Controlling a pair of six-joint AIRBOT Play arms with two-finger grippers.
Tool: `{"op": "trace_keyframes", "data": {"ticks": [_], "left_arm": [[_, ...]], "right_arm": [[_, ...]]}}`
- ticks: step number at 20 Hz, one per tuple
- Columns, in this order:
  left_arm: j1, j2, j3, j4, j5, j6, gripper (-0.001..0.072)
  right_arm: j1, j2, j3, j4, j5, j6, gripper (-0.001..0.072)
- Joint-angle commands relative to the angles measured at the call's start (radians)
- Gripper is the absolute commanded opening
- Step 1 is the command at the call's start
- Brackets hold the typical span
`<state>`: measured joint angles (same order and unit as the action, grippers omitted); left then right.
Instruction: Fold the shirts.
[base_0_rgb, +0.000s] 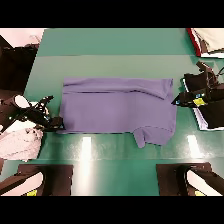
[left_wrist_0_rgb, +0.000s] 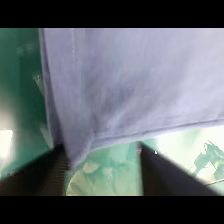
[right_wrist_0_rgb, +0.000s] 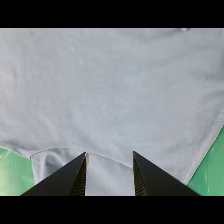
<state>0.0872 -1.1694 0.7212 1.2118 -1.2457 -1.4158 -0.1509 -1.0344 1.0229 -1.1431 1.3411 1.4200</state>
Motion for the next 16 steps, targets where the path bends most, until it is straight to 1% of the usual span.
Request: {"op": "trace_keyframes", "data": {"ticks": [1, 2, 3, 5, 7, 8, 12, 14, 16], "left_arm": [[0.000, 0.001, -0.002, 0.003, -0.026, 0.010, 0.0134], [0.000, 0.001, -0.001, 0.003, -0.026, 0.011, 0.0033], [0.000, 0.001, -0.001, 0.003, -0.026, 0.012, 0.0023], [0.000, 0.003, 0.000, 0.002, -0.027, 0.018, 0.0022], [0.000, 0.004, 0.002, -0.007, -0.037, 0.036, 0.0022], [0.000, 0.004, 0.002, -0.014, -0.037, 0.037, 0.0022], [0.000, 0.004, 0.002, -0.022, -0.017, 0.047, 0.0022], [0.000, 0.004, 0.002, -0.031, -0.001, 0.048, 0.0022], [0.000, 0.004, 0.002, -0.056, 0.013, 0.055, 0.0022]], "right_arm": [[0.000, 0.001, -0.001, 0.000, 0.021, 0.000, 0.0338], [-0.001, 0.001, -0.001, -0.002, 0.035, 0.000, 0.0338], [-0.001, 0.001, -0.001, -0.010, 0.060, 0.000, 0.0337], [-0.001, 0.007, -0.019, -0.046, 0.131, 0.000, 0.0338], [-0.002, 0.045, -0.119, -0.101, 0.161, 0.002, 0.0337], [-0.012, 0.073, -0.190, -0.117, 0.159, 0.013, 0.0338], [-0.118, 0.148, -0.439, -0.105, 0.154, 0.019, 0.0349], [-0.183, 0.173, -0.527, -0.094, 0.113, 0.019, 0.0349], [-0.234, 0.182, -0.586, -0.006, 0.057, 0.017, 0.0348]]}}
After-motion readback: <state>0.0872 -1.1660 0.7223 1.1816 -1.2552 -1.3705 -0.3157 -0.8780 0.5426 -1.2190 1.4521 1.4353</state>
